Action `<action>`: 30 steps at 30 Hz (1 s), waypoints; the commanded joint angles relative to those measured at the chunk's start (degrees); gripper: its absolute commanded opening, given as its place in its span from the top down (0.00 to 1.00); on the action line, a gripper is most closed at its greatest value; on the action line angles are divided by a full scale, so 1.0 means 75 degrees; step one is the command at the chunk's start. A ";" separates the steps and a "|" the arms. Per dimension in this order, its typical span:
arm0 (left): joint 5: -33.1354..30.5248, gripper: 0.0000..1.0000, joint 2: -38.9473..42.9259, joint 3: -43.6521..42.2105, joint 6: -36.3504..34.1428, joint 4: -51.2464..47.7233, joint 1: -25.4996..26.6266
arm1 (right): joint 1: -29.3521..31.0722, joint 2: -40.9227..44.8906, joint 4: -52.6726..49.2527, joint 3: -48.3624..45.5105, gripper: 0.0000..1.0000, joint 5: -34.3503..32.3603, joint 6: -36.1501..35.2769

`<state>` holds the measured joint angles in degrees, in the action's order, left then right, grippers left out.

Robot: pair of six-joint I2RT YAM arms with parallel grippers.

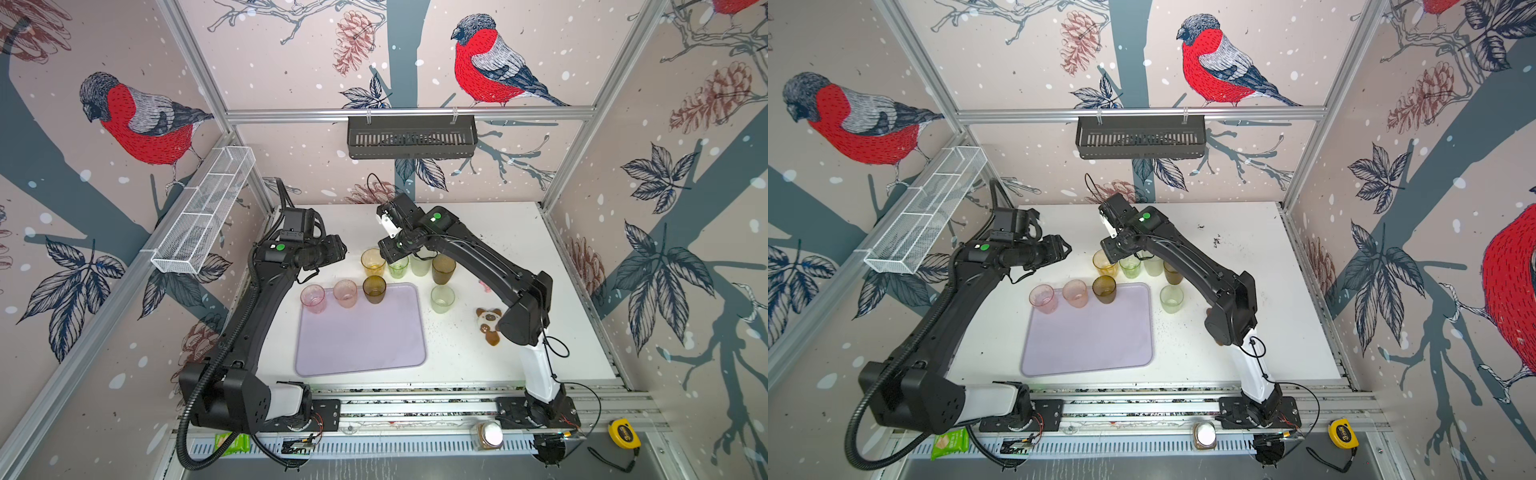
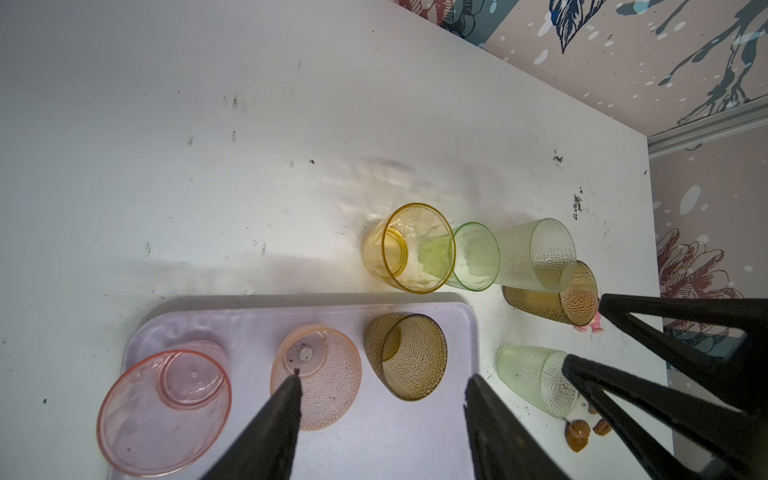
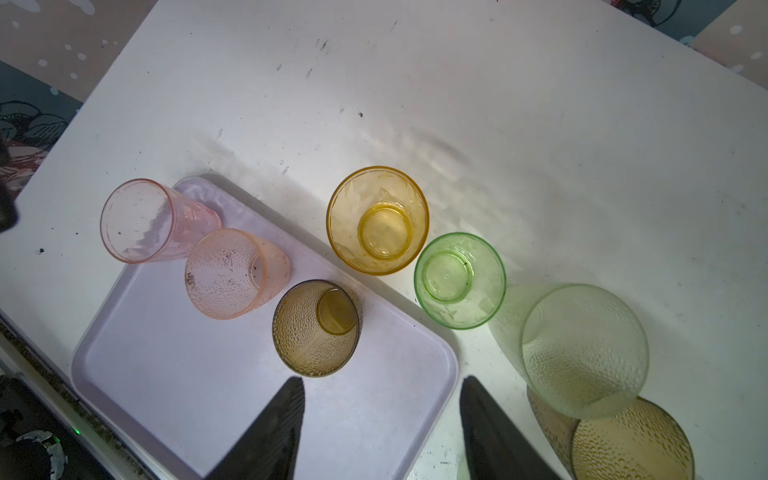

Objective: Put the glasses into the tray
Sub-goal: 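Raise the right gripper away while the left gripper moves to the yellow glass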

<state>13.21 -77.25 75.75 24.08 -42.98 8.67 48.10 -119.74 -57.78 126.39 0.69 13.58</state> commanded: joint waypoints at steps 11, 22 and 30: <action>-0.0538 0.36 -0.0941 0.0605 -0.0077 -0.0319 0.0455 | -0.0377 0.1556 0.1145 -0.1861 0.28 -0.0025 0.0109; -0.1044 0.36 -0.1880 0.1044 -0.0128 -0.0400 0.0942 | -0.0674 0.2778 0.2104 -0.3375 0.16 -0.0010 0.0110; -0.0995 0.36 -0.2627 0.1403 -0.0182 -0.0431 0.1010 | -0.0846 0.3402 0.2702 -0.4350 0.10 0.0093 0.0122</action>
<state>5.96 -95.66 85.08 23.62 -45.69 16.16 42.02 -95.31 -40.86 94.94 0.97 13.74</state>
